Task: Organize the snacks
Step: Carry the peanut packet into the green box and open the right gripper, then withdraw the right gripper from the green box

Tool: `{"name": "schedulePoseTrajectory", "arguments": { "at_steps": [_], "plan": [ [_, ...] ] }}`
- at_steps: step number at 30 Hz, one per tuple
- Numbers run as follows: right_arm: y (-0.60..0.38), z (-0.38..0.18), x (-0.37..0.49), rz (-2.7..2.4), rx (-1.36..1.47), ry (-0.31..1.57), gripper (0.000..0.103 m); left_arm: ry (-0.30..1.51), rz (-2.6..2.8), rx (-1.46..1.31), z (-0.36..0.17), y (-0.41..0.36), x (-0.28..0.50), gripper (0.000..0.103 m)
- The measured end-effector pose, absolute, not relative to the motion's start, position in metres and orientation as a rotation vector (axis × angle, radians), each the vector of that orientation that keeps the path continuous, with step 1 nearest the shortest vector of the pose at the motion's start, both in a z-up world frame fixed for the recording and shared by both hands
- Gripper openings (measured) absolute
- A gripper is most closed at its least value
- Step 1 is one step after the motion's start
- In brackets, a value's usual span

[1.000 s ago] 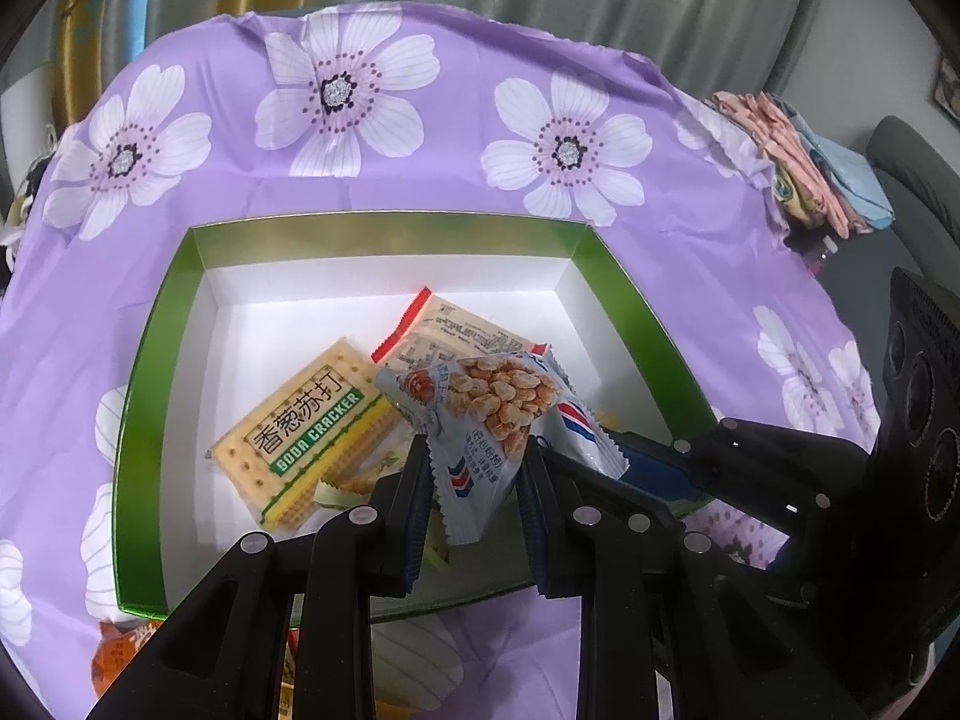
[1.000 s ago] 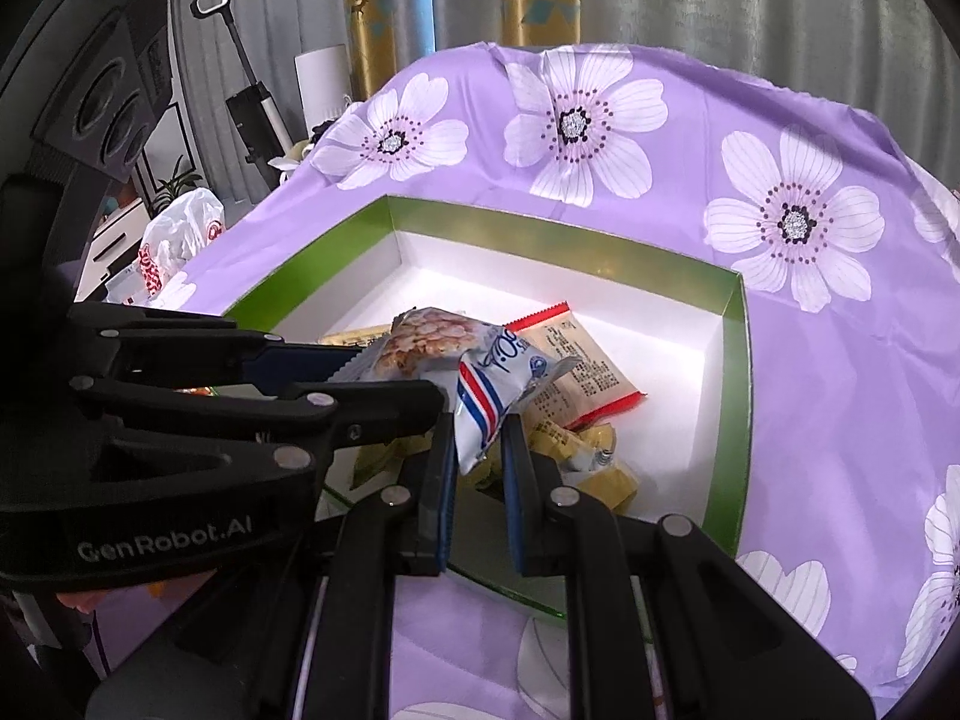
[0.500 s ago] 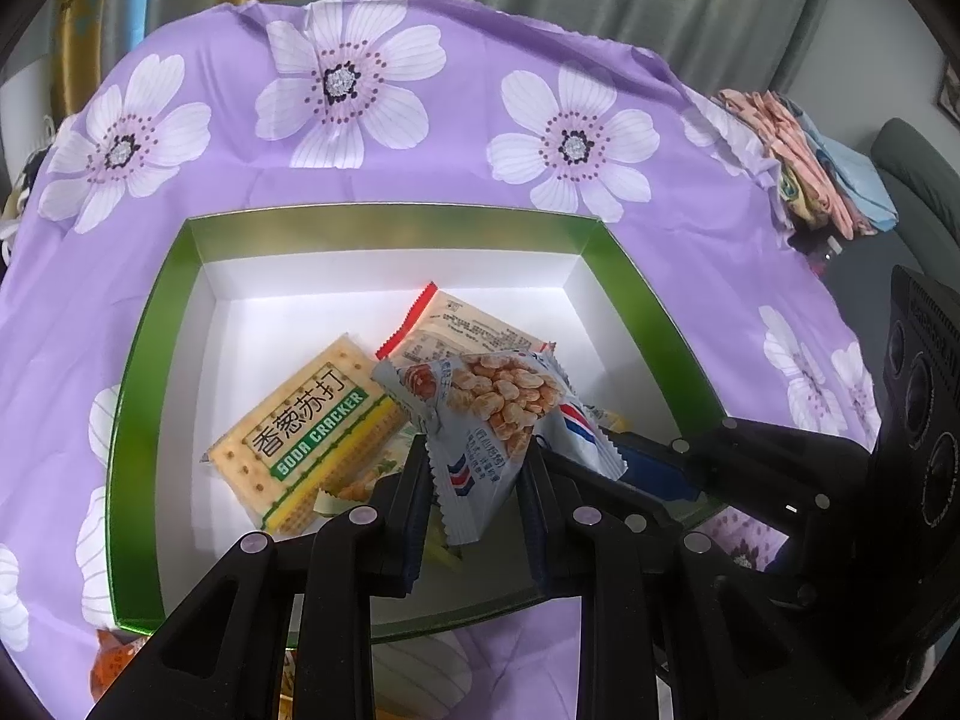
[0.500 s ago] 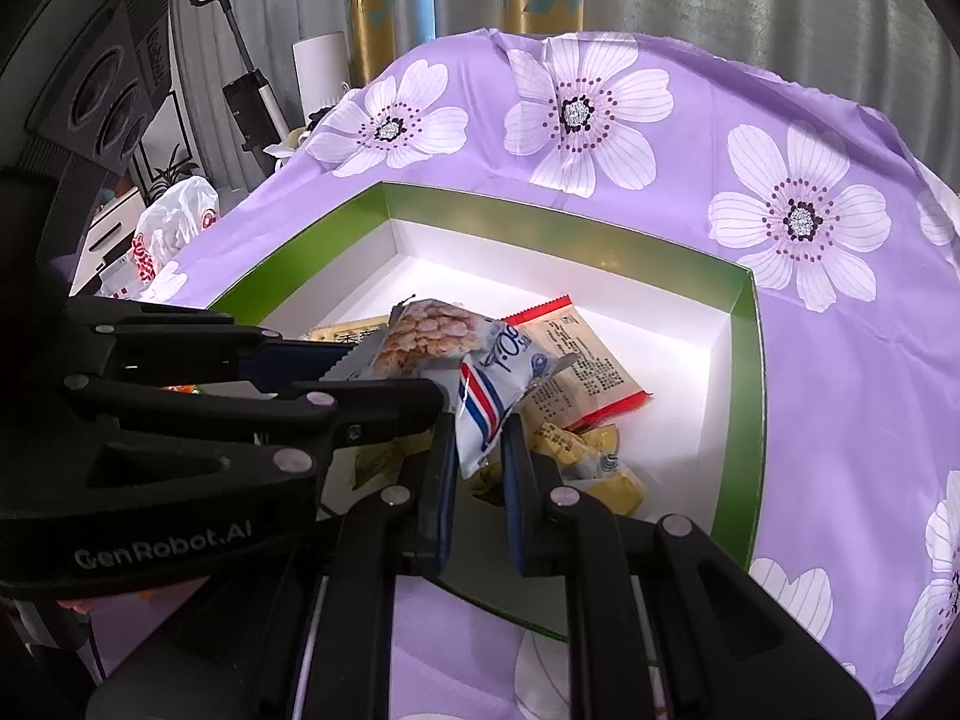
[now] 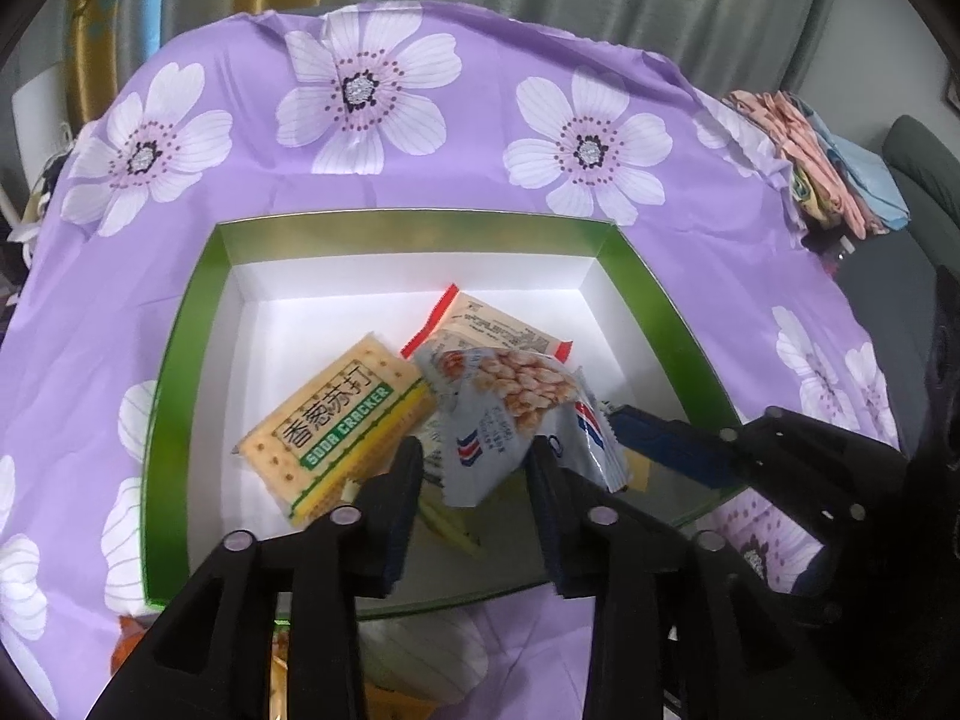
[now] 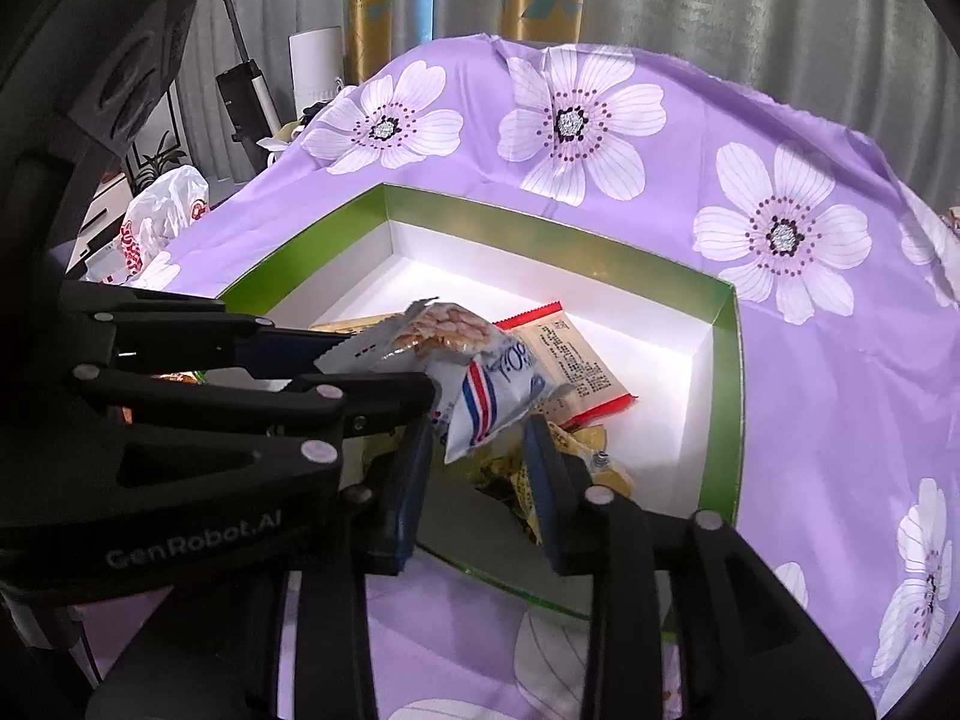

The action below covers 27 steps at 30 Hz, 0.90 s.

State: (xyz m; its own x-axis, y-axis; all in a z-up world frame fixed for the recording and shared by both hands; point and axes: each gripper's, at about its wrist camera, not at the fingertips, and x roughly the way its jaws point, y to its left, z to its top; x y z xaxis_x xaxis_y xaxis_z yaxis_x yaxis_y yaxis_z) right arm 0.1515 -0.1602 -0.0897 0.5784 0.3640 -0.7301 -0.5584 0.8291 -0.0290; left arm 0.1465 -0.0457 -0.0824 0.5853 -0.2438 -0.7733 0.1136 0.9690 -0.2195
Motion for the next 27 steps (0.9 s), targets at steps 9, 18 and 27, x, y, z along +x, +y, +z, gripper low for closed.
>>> {"name": "schedulePoseTrajectory", "arguments": {
  "at_steps": [9, 18, 27],
  "plan": [
    [-0.161, -0.075, 0.138, 0.533, -0.288, 0.749, 0.045, 0.902, -0.155, -0.147, -0.07, -0.037, 0.133, 0.062],
    [-0.165, -0.062, 0.123, 0.537, -0.277, 0.713, 0.06, 0.88, -0.114, -0.178, -0.057, -0.026, 0.119, 0.078],
    [-0.167, -0.052, 0.108, 0.529, -0.271, 0.695, 0.073, 0.865, -0.079, -0.224, -0.048, -0.013, 0.101, 0.091]
  ]
}}
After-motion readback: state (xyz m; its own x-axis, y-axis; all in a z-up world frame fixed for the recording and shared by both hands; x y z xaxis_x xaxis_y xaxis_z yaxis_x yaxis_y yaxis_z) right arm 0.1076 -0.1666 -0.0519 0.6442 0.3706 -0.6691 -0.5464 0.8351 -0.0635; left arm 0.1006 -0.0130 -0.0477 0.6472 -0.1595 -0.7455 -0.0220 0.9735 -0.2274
